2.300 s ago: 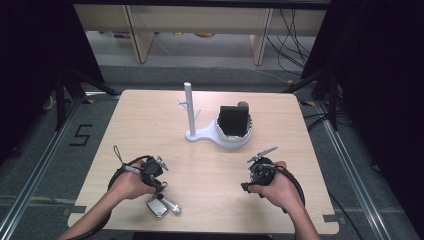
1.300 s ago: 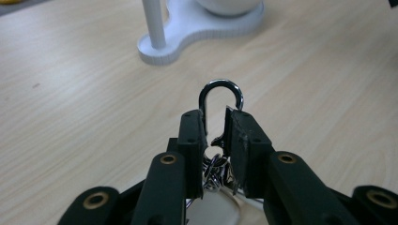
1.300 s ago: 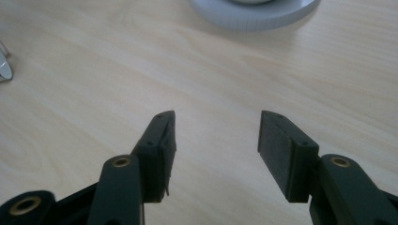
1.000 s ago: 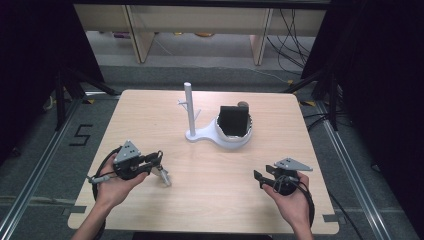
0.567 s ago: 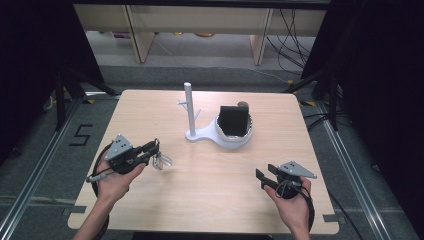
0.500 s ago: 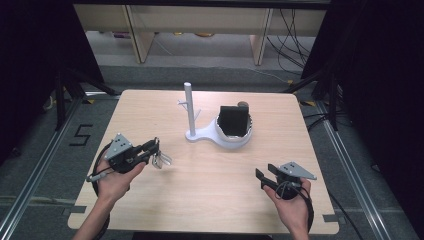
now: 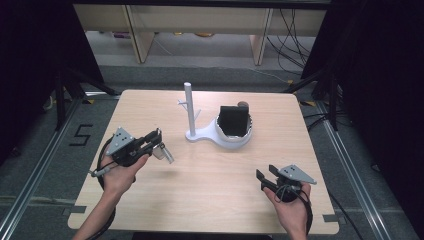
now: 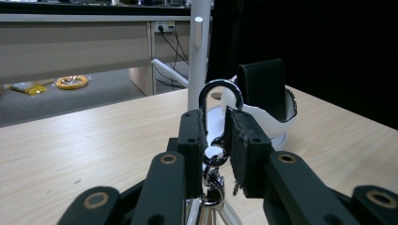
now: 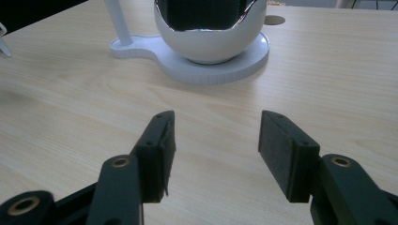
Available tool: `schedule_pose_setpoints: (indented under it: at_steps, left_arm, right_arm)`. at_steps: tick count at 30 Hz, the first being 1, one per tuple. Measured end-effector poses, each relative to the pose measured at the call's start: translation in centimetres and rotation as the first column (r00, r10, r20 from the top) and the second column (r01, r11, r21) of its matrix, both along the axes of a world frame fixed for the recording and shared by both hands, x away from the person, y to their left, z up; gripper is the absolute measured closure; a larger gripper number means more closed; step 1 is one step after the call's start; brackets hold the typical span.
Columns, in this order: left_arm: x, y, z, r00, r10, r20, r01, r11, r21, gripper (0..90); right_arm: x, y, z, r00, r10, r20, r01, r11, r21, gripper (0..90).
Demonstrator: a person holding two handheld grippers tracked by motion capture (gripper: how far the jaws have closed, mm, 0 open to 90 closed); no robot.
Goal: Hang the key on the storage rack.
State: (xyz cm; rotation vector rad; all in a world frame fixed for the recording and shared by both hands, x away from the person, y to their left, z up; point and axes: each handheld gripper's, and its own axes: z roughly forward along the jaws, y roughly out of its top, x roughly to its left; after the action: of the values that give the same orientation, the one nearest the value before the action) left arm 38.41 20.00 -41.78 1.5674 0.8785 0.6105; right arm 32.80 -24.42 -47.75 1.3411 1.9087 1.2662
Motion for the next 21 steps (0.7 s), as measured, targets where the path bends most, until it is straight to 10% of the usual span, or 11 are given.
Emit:
schedule_pose_setpoints:
  at_steps: [21]
  left_arm:
    - [2.1,-1.7,1.2,0.9982,-0.03,0.052,0.031,0.9991,-0.027,74.4]
  right_arm:
    - [-0.1,-0.1,0.0,0.9998,-0.017,0.003,0.017,1.0,-0.019,47.4]
